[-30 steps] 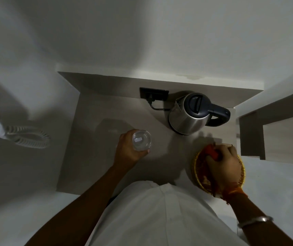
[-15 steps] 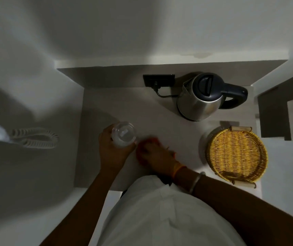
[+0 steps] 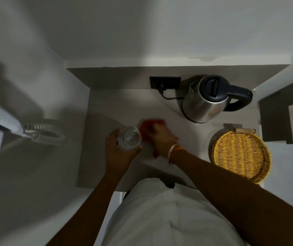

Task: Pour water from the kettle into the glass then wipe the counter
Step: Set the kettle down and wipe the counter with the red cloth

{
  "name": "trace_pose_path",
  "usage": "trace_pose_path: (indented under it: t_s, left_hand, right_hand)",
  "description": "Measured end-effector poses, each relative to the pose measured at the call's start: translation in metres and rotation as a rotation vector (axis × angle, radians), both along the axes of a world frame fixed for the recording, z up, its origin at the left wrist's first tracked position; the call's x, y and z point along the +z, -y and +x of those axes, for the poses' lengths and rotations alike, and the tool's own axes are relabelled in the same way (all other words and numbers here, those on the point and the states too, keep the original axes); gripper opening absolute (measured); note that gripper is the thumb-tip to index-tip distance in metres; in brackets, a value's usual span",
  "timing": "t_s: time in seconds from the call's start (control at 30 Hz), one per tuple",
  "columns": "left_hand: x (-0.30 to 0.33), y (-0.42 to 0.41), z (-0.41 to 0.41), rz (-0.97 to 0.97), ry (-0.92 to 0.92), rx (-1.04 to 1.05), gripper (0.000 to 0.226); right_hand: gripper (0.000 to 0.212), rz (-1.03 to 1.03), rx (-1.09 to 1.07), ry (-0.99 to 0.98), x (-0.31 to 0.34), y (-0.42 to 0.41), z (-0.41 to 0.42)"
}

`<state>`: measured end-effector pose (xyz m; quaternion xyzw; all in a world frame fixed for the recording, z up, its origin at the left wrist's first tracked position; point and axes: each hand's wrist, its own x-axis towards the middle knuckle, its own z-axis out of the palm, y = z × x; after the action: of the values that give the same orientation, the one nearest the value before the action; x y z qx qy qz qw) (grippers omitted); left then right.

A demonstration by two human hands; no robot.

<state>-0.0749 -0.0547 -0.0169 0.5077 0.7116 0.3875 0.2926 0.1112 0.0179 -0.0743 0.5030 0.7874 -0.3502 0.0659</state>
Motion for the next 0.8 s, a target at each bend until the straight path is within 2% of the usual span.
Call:
trace_pose_path:
  t_s: [0.1, 0.17, 0.23, 0.33, 0.37, 0.43, 0.47, 0.6, 0.67, 0.73, 0.8]
  left_hand:
    - [0.006, -0.003, 0.003, 0.047, -0.008, -0.016, 0.073]
    - [0.004, 0.0, -0.003, 0.03, -0.015, 0.011, 0.077]
    - [-0.001, 0.009, -0.009, -0.015, -0.012, 0.057, 0.078]
    - [-0.003, 0.018, -0.011, -0.041, -0.022, 0.059, 0.085]
    - [-0.002, 0.021, -0.01, -0.031, -0.019, 0.056, 0.082]
    - [-0.001, 0.025, -0.008, -0.026, -0.024, 0.046, 0.076]
    - [-0.001, 0.025, -0.006, -0.036, -0.022, 0.049, 0.075]
    - [0.006, 0.014, 0.007, 0.021, 0.008, 0.022, 0.074]
    - [0.005, 0.008, 0.013, 0.015, 0.027, 0.006, 0.07]
    - [-0.003, 0.002, 0.018, 0.006, 0.052, -0.001, 0.067]
    - [-0.015, -0.003, 0.025, -0.04, 0.06, -0.018, 0.069]
  right_hand:
    - [0.062, -0.074, 0.393, 0.091, -0.005, 0.057, 0.014]
    - [0.054, 0.02, 0.489, 0.038, -0.009, 0.089, 0.057]
    - [0.063, 0.061, 0.353, 0.074, -0.011, 0.094, 0.099]
    - [0.113, 0.104, -0.021, 0.216, -0.011, 0.053, 0.109]
    - [0.124, 0.12, -0.118, 0.229, -0.01, 0.033, 0.098]
    - [0.129, 0.123, -0.197, 0.22, -0.006, -0.001, 0.069]
    - [0.128, 0.119, -0.169, 0.217, -0.004, -0.012, 0.054]
    - [0.116, 0.139, 0.219, 0.219, 0.001, 0.002, 0.015]
    - [0.093, 0.118, 0.408, 0.201, 0.0, 0.03, 0.016]
    - [0.063, 0.099, 0.479, 0.162, 0.003, 0.056, 0.031]
    - [0.052, 0.02, 0.414, 0.15, 0.014, 0.075, 0.054]
